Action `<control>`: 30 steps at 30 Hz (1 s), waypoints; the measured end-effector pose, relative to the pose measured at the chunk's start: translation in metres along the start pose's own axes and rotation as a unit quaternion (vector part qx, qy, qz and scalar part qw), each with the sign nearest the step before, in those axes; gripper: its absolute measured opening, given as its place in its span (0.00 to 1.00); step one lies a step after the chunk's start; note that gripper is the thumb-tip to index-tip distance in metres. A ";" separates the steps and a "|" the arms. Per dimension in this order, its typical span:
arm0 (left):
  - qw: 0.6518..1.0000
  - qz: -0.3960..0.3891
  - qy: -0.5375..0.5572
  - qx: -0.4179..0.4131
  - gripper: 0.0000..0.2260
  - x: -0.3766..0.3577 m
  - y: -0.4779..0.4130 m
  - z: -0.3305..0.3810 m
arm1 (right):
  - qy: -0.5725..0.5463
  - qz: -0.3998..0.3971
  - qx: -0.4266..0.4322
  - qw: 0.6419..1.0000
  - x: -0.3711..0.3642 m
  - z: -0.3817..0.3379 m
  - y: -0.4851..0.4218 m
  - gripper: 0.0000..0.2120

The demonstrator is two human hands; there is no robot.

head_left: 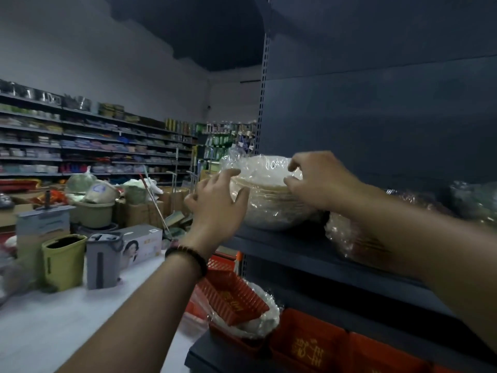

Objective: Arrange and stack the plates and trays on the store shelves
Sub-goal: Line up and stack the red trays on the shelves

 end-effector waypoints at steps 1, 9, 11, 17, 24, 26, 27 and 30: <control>0.999 0.023 0.026 0.003 0.14 0.004 0.015 -0.010 | -0.012 0.046 0.030 0.998 0.001 -0.013 0.008 0.13; 0.975 -0.056 0.140 0.162 0.02 -0.047 0.153 -0.126 | -0.097 0.003 0.062 0.993 -0.103 -0.076 0.099 0.11; 0.966 -0.055 0.135 0.214 0.05 -0.073 0.179 -0.152 | -0.122 -0.078 0.004 0.989 -0.156 -0.070 0.121 0.11; 0.928 -0.091 0.132 0.335 0.08 -0.124 0.216 -0.209 | -0.256 -0.151 -0.118 0.948 -0.283 -0.037 0.162 0.03; 0.902 -0.092 0.199 0.373 0.05 -0.140 0.202 -0.220 | -0.355 -0.127 -0.088 0.922 -0.359 -0.052 0.146 0.18; 0.897 -0.101 0.205 0.378 0.05 -0.147 0.198 -0.223 | -0.334 -0.138 -0.089 0.928 -0.373 -0.055 0.144 0.19; 0.895 -0.101 0.212 0.380 0.05 -0.150 0.197 -0.222 | -0.323 -0.131 -0.098 0.932 -0.377 -0.055 0.143 0.19; 0.891 -0.095 0.231 0.380 0.04 -0.154 0.194 -0.223 | -0.301 -0.089 -0.128 0.941 -0.390 -0.056 0.140 0.25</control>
Point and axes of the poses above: each hand's wrist, its own y-axis away from the middle knuckle, its own x-axis out of the back of the hand, z = x × y, the point moved 5 cm from there along -y, towards the middle knuckle, and after that the axes turned 11 degrees about x, right-handed, at the moved point
